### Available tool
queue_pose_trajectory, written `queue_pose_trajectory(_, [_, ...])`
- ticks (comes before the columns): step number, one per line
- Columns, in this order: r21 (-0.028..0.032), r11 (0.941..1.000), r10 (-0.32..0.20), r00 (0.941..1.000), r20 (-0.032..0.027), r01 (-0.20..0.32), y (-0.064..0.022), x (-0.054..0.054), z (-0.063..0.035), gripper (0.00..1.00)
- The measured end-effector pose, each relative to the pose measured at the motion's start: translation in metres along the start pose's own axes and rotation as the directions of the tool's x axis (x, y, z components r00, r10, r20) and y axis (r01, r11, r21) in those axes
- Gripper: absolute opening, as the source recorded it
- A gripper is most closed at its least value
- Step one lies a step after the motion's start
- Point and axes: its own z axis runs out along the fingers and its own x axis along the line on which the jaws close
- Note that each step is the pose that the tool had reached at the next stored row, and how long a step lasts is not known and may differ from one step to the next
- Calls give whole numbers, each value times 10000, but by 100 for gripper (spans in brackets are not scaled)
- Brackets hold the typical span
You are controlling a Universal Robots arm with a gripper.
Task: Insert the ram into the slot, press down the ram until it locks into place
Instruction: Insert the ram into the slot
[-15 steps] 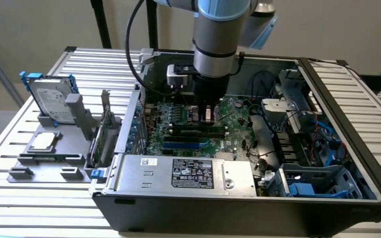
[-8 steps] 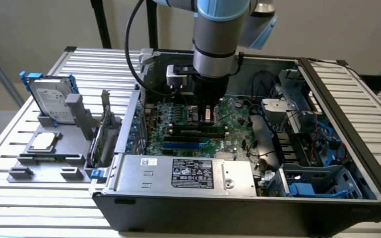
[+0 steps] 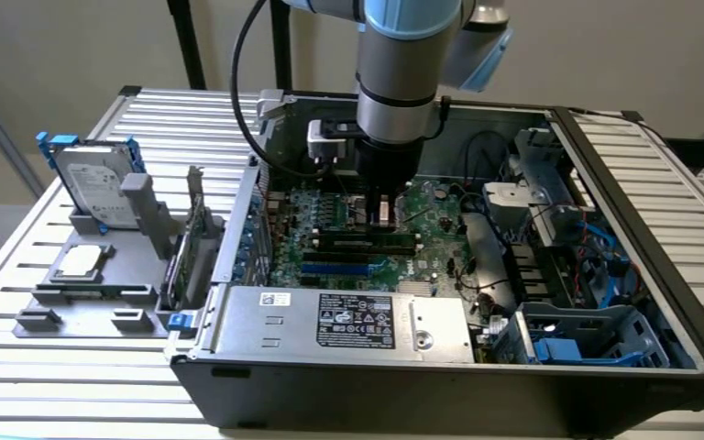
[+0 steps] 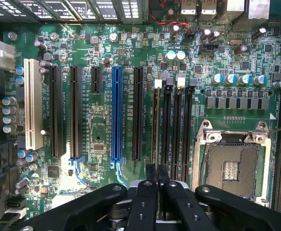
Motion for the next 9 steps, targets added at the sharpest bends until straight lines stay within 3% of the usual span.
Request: queue_pose_trajectory(9, [0, 10000, 0, 10000, 0, 0, 0, 0, 6, 12])
